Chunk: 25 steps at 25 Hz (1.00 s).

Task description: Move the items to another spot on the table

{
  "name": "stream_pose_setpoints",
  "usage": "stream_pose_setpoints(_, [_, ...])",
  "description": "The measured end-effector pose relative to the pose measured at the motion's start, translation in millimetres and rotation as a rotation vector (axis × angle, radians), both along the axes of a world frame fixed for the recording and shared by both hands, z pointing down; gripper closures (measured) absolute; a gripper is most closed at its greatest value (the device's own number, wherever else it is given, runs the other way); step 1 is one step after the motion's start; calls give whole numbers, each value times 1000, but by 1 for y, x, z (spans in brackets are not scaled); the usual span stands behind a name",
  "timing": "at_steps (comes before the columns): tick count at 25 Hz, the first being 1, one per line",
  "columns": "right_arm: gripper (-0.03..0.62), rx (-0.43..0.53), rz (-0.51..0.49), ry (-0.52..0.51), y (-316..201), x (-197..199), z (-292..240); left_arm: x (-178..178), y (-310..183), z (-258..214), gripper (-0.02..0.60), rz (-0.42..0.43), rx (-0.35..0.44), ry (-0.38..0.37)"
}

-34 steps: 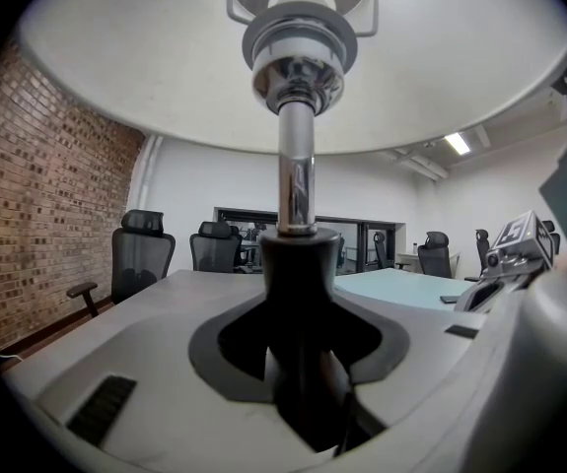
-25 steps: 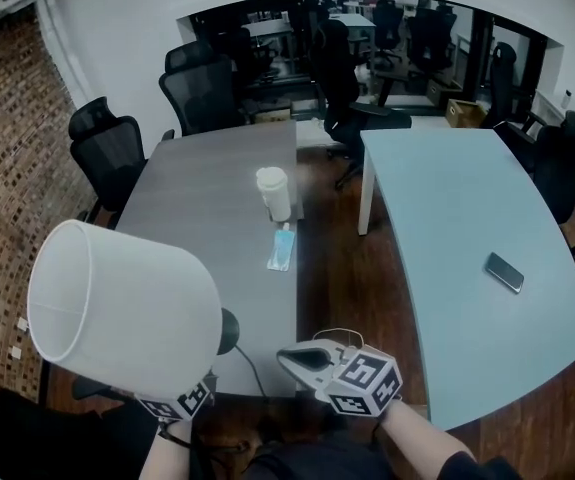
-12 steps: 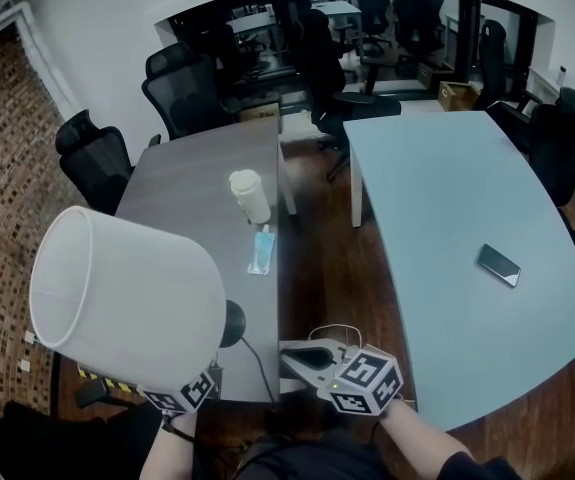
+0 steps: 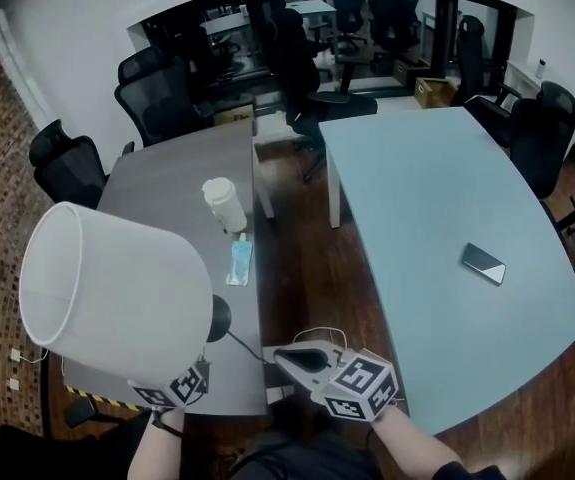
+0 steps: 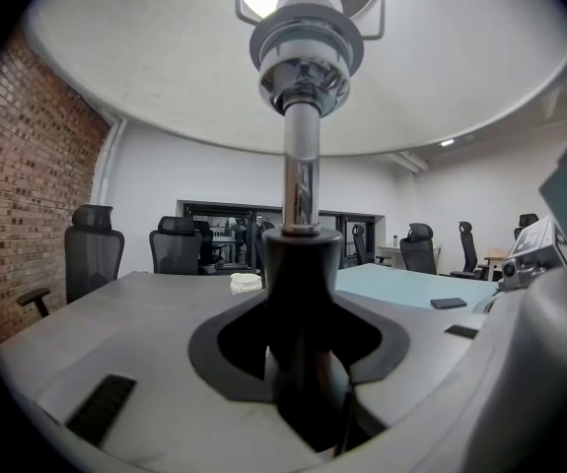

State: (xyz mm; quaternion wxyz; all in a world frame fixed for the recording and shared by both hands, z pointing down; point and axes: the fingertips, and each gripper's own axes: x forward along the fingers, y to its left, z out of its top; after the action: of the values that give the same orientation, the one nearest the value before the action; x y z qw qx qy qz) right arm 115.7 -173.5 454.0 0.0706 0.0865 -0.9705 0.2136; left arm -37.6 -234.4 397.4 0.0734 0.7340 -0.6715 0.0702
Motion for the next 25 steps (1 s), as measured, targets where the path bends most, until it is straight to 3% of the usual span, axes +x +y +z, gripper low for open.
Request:
stream_pose_setpoints(14, [585, -11, 50, 81, -27, -37, 3, -37, -40, 96, 425, 45, -52, 113])
stream_pose_setpoints(18, [585, -29, 57, 112, -31, -46, 15, -51, -47, 114, 425, 9, -78, 54])
stream_pose_setpoints(25, [585, -51, 63, 163, -31, -54, 28, -51, -64, 136, 426, 39, -96, -36])
